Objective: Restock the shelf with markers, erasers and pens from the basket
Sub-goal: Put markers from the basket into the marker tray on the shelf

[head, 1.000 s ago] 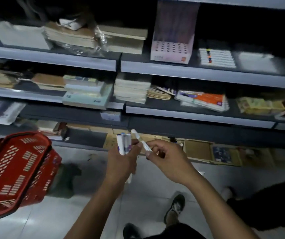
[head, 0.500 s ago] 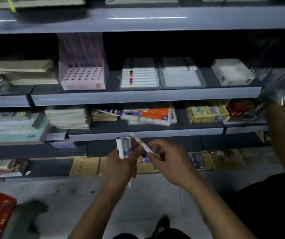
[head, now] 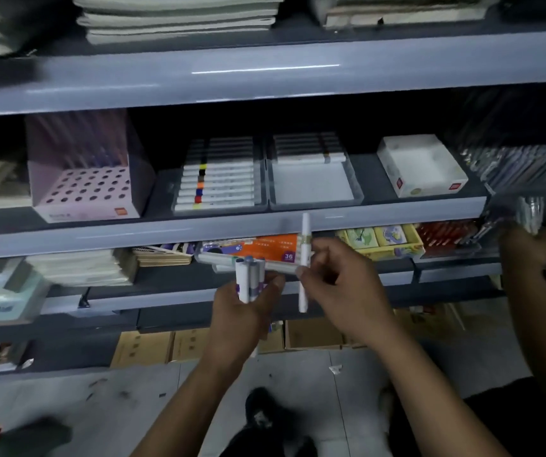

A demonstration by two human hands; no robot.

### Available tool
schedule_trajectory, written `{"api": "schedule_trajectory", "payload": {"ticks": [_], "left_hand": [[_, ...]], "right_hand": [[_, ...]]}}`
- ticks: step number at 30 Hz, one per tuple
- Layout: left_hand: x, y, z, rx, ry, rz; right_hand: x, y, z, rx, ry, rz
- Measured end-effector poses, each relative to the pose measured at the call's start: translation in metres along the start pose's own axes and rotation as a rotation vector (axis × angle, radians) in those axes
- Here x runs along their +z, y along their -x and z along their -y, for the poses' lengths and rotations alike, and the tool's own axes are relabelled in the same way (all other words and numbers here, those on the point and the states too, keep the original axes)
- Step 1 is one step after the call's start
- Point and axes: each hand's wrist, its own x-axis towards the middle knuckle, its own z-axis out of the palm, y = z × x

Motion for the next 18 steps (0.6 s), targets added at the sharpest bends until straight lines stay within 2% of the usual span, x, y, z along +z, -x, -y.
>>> {"api": "schedule_trajectory", "payload": {"ticks": [5, 11, 14, 18], "left_hand": [[-0.001, -0.035, -0.004, -0.046, 0.105, 0.079], [-0.005, -0.069, -0.014, 0.016, 0.113, 0.108], [-0.003, -0.078, -0.023, 0.068, 0.127, 0.104], [0.002, -0.086, -0.032, 0.082, 0.132, 0.031]], "right_hand": [[0.000, -0.033, 0.014, 0.109, -0.266, -0.090], [0.003, -0.063, 0.023, 0.185, -0.447, -0.179], [0.000, -0.072, 0.026, 0.228, -0.483, -0.177], [-0.014, -0.079, 0.025, 0.233, -0.375, -0.084]]}}
